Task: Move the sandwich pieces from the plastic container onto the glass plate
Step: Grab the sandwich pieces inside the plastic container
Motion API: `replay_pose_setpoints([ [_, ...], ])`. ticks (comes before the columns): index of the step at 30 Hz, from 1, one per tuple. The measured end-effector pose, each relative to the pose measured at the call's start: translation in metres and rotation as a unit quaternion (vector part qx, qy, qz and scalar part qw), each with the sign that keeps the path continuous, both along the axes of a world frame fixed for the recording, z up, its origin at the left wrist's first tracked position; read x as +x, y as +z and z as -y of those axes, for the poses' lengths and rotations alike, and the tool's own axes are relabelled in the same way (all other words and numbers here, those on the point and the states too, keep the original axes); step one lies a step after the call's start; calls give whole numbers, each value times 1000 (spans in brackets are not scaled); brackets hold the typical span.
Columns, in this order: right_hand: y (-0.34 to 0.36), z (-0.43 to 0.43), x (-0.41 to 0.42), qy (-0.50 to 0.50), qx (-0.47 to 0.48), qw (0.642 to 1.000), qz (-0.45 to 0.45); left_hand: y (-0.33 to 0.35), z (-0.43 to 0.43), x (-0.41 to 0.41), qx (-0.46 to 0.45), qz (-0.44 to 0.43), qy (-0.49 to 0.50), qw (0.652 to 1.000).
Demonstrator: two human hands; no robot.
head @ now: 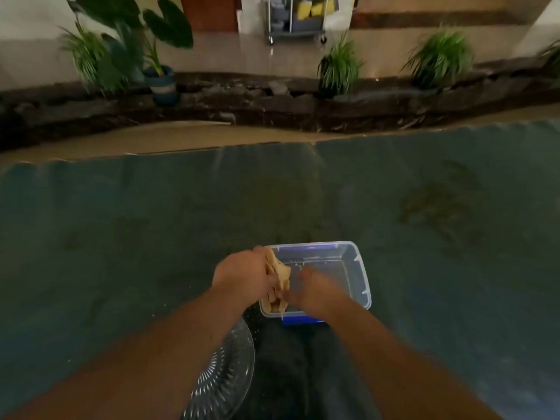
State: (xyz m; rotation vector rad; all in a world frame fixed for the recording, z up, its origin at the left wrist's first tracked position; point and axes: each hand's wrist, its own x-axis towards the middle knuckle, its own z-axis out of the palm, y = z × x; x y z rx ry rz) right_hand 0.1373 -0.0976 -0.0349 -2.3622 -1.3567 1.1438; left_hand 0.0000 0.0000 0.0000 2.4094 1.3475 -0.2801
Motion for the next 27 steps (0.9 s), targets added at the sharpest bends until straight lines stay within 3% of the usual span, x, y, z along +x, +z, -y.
replay_pose_setpoints([
  [5, -27, -26, -4, 7, -36, 999, -17, -28, -11, 4, 15, -32, 101, 994],
  [12, -37, -48, -8, 23, -8, 998, -66, -47, -17, 9, -24, 19, 88, 996],
  [17, -48, -50, -11, -26, 9, 998, -49, -55, -19, 18, -33, 68, 128, 989],
  [22, -48, -49, -16, -48, 21, 997, -60, -58, -23, 26, -125, 69, 234, 962],
  [27, -52, -46, -22, -53, 22, 997, -54, -56, -21, 34, -59, 58, 209, 974],
])
